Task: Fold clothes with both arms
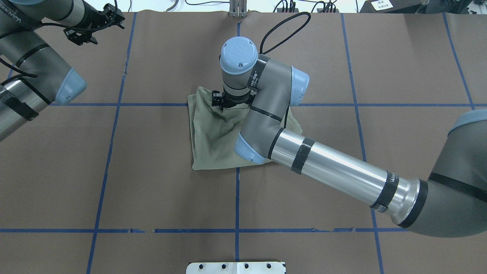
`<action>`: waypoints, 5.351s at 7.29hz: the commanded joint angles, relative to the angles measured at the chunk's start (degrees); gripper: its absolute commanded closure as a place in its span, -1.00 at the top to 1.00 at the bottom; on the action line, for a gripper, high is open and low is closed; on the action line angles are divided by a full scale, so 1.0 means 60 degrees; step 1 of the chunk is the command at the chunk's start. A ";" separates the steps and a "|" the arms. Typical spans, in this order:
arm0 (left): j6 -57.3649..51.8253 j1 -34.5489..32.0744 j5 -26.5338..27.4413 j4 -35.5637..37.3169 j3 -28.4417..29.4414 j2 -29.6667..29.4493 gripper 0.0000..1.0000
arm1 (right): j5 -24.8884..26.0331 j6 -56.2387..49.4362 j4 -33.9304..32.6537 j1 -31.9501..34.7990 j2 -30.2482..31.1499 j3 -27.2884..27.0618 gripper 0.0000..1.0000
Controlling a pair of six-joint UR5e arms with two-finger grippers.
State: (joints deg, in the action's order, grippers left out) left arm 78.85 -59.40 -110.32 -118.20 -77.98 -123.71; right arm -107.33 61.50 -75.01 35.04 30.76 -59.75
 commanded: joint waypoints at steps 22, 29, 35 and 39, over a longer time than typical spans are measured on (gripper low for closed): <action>-1.1047 -0.4016 -0.2837 0.0683 -0.2266 0.5950 1.00 | -0.4639 -0.8536 -0.2322 0.7870 0.9021 -0.5378 1.00; -1.5353 -0.4616 -0.3798 0.5139 -0.2695 0.5867 1.00 | -0.4802 -0.8565 -0.2366 0.8544 0.9463 -0.5349 1.00; -1.5236 -0.4616 -0.3996 0.5066 -0.2516 0.5823 1.00 | -0.5360 -0.8550 -0.2307 0.9189 1.0547 -0.6110 1.00; -1.2821 -0.4616 -0.4010 0.5007 -0.2619 0.5838 1.00 | -0.5330 -0.8521 -0.2322 0.9174 1.0562 -0.6096 1.00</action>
State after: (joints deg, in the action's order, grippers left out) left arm -1.98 -87.10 -134.37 -87.97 -93.59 -88.76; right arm -139.32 10.30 -88.87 90.15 94.12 -96.32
